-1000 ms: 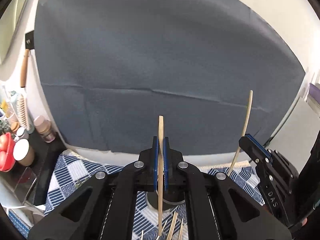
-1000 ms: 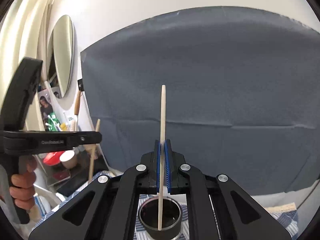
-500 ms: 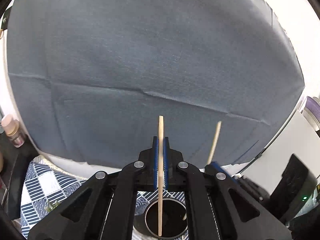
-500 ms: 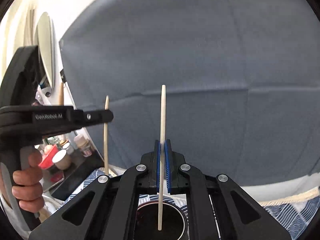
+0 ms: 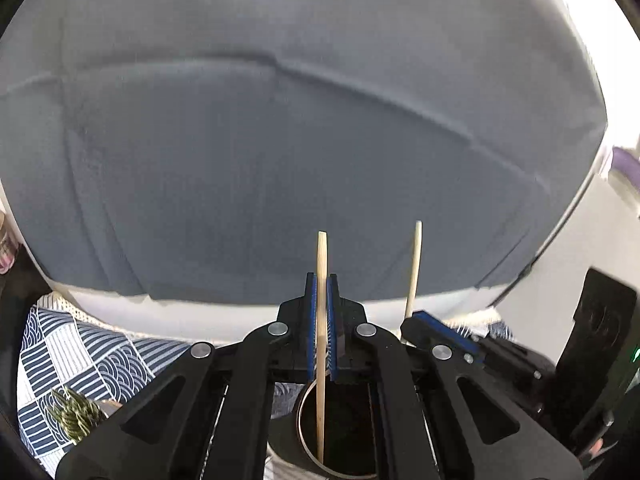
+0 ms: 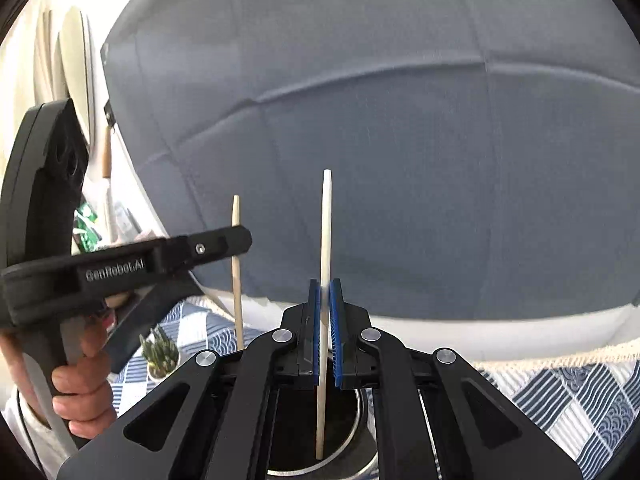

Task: Organize utensils
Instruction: 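Lower both chopsticks into the black cup and open both tools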

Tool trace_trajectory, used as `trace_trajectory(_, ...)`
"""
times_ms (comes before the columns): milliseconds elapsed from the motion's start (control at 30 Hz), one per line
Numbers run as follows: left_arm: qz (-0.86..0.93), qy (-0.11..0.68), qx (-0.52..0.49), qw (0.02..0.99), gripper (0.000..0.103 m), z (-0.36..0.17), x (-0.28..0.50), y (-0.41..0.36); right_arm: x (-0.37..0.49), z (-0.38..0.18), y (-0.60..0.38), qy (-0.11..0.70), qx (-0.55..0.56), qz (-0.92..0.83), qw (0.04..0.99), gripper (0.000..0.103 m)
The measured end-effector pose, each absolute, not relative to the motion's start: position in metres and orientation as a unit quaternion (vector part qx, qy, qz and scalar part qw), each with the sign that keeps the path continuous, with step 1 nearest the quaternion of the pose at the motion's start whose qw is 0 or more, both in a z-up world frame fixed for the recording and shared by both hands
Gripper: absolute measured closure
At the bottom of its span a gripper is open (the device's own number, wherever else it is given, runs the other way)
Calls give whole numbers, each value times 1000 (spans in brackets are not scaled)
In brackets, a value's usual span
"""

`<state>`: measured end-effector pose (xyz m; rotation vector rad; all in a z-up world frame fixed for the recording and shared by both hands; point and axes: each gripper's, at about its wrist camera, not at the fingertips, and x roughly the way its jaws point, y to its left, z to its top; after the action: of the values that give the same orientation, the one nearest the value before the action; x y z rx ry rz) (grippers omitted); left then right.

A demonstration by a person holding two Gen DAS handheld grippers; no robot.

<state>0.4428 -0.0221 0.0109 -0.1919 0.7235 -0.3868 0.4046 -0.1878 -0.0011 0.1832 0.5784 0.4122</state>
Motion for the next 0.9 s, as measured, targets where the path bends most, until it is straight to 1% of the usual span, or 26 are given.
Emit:
trace_trajectory(367,-194,380,-62,903,98,-11,416,-18,383,-15,-182,313,68,193,927,98)
trace_trajectory(533,-203,386,-70,897,97,-12,403,-14,369,-15,-188,316,55,168,932,94)
trace_trajectory(633,-198,385,-64,899,87,-10,392,-12,363,-11,-185,318,48,157,934,94)
trace_trajectory(667,-198,384,-66,899,81,-8,389,-10,362,-10,-185,320,47,156,933,85)
trace_trajectory(700,-200,384,-66,899,76,-6,385,-9,361,-9,-184,322,46,153,933,71)
trace_trajectory(733,-201,383,-64,899,73,-4,380,-8,359,-8,-185,321,47,150,934,65)
trace_trajectory(767,-198,380,-62,902,65,-2,375,-8,355,-6,-187,318,49,146,936,59)
trace_trajectory(800,-194,376,-59,904,59,0,370,-7,352,-6,-190,317,50,144,936,55)
trace_trajectory(833,-192,373,-58,906,56,2,366,-6,349,-4,-192,318,51,143,936,51)
trace_trajectory(900,-187,370,-63,908,40,6,357,-2,341,-2,-199,317,52,138,937,42)
